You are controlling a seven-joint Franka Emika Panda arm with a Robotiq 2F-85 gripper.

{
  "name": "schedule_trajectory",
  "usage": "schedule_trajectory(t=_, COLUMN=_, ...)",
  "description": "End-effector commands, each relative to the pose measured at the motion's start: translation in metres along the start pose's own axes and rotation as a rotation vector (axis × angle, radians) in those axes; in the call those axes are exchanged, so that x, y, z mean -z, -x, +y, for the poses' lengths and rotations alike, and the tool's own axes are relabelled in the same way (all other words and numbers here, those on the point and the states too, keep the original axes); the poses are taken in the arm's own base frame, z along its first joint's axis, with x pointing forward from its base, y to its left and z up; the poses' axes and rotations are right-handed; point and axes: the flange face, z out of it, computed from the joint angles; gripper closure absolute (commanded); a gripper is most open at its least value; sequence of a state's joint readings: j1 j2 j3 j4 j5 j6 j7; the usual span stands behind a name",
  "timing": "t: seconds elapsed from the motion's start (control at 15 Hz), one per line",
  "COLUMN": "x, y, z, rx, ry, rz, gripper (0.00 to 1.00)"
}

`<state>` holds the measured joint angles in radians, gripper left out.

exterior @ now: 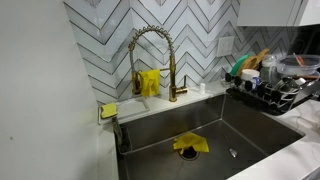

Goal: Stack the containers and put them in the sink

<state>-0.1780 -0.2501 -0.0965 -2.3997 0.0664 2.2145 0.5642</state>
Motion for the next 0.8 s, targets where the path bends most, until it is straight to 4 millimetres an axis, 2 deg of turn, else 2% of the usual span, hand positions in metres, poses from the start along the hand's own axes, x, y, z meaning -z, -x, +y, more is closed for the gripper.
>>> schedule_trajectory(t=0.0, x=-0.018, y=-0.017, z=-0.008, rx=-0.029, ry=-0.025, rz=-0.034, gripper=0.99)
schedule_trajectory(t=0.47, x=-0.031, y=-0.031, z=-0.022, rx=-0.031, ry=-0.043, rz=-0.075, gripper=0.99)
schedule_trajectory(t=0.53, x=-0.028, y=-0.031, z=-0.023, rx=-0.031, ry=-0.034, rz=-0.065, gripper=0.69)
schedule_trajectory(t=0.6, x=-0.025, y=-0.032, z=-0.024, rx=-0.041, ry=-0.029, rz=-0.057, gripper=0.68)
schedule_trajectory(t=0.73, x=-0.011, y=-0.029, z=-0.026, rx=-0.038, ry=-0.028, rz=-0.031, gripper=0.55)
